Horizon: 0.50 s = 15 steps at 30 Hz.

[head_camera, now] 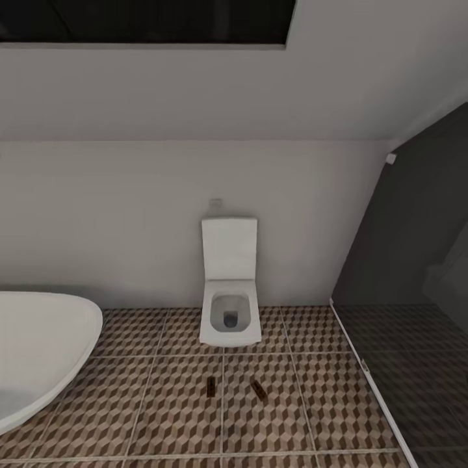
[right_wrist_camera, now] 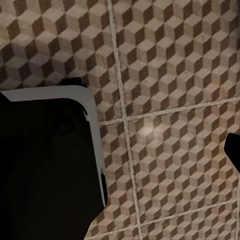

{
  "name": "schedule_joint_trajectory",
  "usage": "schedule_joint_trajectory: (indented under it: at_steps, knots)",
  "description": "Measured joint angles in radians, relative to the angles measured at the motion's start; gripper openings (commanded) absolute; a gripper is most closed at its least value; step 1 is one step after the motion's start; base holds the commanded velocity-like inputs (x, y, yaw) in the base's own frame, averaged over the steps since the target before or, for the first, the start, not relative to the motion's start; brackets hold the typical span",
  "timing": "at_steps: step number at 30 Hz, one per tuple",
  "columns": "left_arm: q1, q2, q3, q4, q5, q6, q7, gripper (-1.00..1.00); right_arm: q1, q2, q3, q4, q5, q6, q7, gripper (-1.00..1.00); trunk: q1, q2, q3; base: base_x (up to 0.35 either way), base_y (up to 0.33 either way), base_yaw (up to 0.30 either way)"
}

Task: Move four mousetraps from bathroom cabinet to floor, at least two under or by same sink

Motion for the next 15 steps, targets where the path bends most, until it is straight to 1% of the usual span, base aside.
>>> schedule_joint_trajectory:
  at_steps: [2, 8, 15]
  knots:
    - [0.000, -0.006, 0.000, 0.000, 0.000, 0.000, 0.000, 1.00, 0.000, 0.000, 0.000, 0.000, 0.000, 0.000, 0.000, 1.00, 0.000, 0.000, 0.003, 0.000, 0.000, 0.000]
    - [0.000, -0.014, 0.001, -0.001, 0.001, 0.000, 0.000, 1.00, 0.000, 0.003, 0.001, 0.000, -0.001, 0.000, 0.000, 1.00, 0.000, 0.000, 0.013, 0.000, 0.000, 0.000]
    - [0.000, -0.031, 0.001, -0.001, 0.002, -0.001, -0.004, 1.00, 0.000, 0.009, 0.000, 0.000, 0.000, 0.000, 0.000, 1.00, 0.000, 0.000, 0.024, 0.000, 0.000, 0.000]
